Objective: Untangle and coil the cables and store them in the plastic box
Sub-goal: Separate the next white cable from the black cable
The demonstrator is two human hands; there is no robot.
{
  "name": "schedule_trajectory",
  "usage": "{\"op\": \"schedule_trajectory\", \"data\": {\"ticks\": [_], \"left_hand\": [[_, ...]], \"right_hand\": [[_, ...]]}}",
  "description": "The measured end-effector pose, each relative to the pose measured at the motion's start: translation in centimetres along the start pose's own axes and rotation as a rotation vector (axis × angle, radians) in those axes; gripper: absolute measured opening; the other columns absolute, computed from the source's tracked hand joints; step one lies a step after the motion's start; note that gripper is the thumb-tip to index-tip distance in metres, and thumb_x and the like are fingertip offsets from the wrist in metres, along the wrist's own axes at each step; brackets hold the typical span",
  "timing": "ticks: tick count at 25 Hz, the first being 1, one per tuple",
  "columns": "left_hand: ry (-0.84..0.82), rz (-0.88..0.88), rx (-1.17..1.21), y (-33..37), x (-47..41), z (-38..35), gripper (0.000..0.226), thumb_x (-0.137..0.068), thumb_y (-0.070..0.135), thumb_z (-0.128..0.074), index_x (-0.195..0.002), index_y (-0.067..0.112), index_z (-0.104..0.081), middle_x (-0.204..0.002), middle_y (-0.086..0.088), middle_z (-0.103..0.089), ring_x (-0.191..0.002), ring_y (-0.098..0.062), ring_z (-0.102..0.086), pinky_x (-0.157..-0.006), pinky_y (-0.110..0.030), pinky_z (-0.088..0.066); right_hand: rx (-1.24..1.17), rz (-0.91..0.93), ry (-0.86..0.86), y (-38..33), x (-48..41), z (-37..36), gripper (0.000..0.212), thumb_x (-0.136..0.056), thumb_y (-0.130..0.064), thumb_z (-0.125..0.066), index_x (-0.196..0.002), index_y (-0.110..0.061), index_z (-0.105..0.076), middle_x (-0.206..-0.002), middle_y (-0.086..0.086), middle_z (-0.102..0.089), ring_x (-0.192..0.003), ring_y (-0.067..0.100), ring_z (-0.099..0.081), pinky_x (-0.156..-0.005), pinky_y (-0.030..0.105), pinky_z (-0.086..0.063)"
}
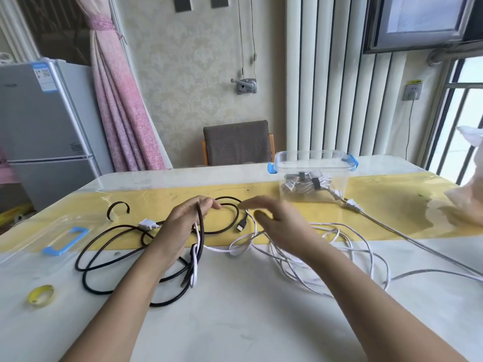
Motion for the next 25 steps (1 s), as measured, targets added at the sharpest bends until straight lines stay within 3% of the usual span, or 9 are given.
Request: {"op": "schedule_trajectory", "data": {"ticks": [3,5,7,8,11,15,18,22,25], "left_hand": [[0.083,0.05,0.062,-0.3,-0.1,0.0,0.044,-0.07,0.061,-0.059,-0.084,0.019,-0.063,-0.056,0.019,-0.049,-0.07,-0.022,-0.048,-0.088,-0.041,-0.031],[0.092,0.074,0.06,-0.4,0.0,-0.3,0.04,-0.073,0.059,-0.06,-0.09,0.022,-0.062,-0.064,0.021,-0.053,-0.077,-0.014,-0.048,-0.084,-0.028,-0.034],[0.035,0.091,-0.007,-0.3,0.4,-0.8,0.037,-0.08,0.053,-0.062,-0.104,0.025,-0.06,-0.091,0.02,-0.059,-0.091,0.006,-0.054,-0.085,-0.014,-0.038],[0.002,0.108,-0.06,-0.5,0.5,-0.9,0.039,-0.079,0.053,-0.065,-0.109,0.029,-0.059,-0.107,0.016,-0.059,-0.101,0.01,-0.054,-0.091,-0.014,-0.041],[-0.002,0.136,-0.185,-0.7,0.5,-0.3,0.052,-0.063,0.059,-0.068,-0.111,0.041,-0.056,-0.126,0.01,-0.054,-0.119,-0.008,-0.052,-0.102,-0.034,-0.042],[0.072,0.068,-0.01,0.8,0.8,-0.7,0.016,-0.089,0.029,-0.059,-0.097,0.015,-0.059,-0.093,0.003,-0.062,-0.086,-0.014,-0.059,-0.078,-0.017,-0.048],[-0.171,0.075,0.076,1.5,1.8,-3.9,0.03,-0.09,0.034,-0.052,-0.086,0.005,-0.061,-0.07,-0.005,-0.06,-0.066,-0.016,-0.058,-0.065,-0.021,-0.052],[-0.318,0.119,0.098,1.0,2.1,-5.8,0.029,-0.092,0.033,-0.052,-0.076,0.011,-0.064,-0.051,0.003,-0.03,-0.044,-0.008,-0.027,-0.042,-0.017,-0.03],[-0.144,0.113,0.356,1.4,1.2,-3.4,0.028,-0.089,0.026,-0.052,-0.069,0.018,-0.069,-0.048,0.009,-0.027,-0.038,-0.003,-0.021,-0.037,-0.014,-0.016]], "right_hand": [[-0.285,-0.084,-0.335,-1.0,1.3,-4.9,0.033,-0.089,-0.01,-0.044,-0.111,-0.02,-0.067,-0.112,-0.005,-0.067,-0.107,0.01,-0.059,-0.097,0.025,-0.045],[-0.403,-0.113,-0.47,-1.5,2.0,-6.1,0.033,-0.092,-0.002,-0.045,-0.117,-0.014,-0.062,-0.115,-0.003,-0.066,-0.106,0.003,-0.059,-0.095,0.02,-0.045],[-0.494,-0.072,-0.568,-2.9,2.6,-6.4,0.021,-0.095,-0.007,-0.05,-0.111,-0.014,-0.062,-0.097,-0.003,-0.068,-0.083,0.003,-0.062,-0.082,0.014,-0.045],[-0.536,-0.046,-0.583,-3.5,2.7,-6.3,0.014,-0.096,-0.013,-0.052,-0.104,-0.017,-0.063,-0.084,-0.007,-0.065,-0.071,0.004,-0.057,-0.077,0.015,-0.045],[-0.705,-0.067,-0.427,-2.7,1.6,-4.9,0.016,-0.096,-0.025,-0.053,-0.093,-0.015,-0.065,-0.062,-0.009,-0.041,-0.057,0.008,-0.037,-0.059,0.022,-0.037],[-0.782,-0.195,-0.19,-0.2,0.2,-2.6,0.03,-0.1,-0.021,-0.042,-0.117,-0.011,-0.064,-0.058,-0.008,-0.021,-0.045,0.003,-0.023,-0.043,0.013,-0.02],[-0.799,-0.256,-0.121,0.6,0.2,-2.1,0.03,-0.099,-0.016,-0.043,-0.124,-0.013,-0.059,-0.055,-0.005,-0.025,-0.042,0.003,-0.026,-0.04,0.013,-0.022],[-0.777,-0.299,-0.14,0.8,0.2,-1.6,0.03,-0.099,-0.011,-0.043,-0.125,-0.018,-0.056,-0.053,0.001,-0.026,-0.044,0.009,-0.023,-0.042,0.018,-0.024],[-0.74,-0.328,-0.095,1.8,-0.1,-0.3,0.029,-0.096,-0.006,-0.045,-0.118,-0.015,-0.061,-0.048,-0.002,-0.028,-0.042,0.009,-0.023,-0.04,0.018,-0.024]]}}
Point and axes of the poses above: each hand's wrist, its own x-axis away from the middle knuckle, its own z-axis out of the back of the hand, y = z × x, the point moved 7 cm from there along -x, towards the middle knuckle
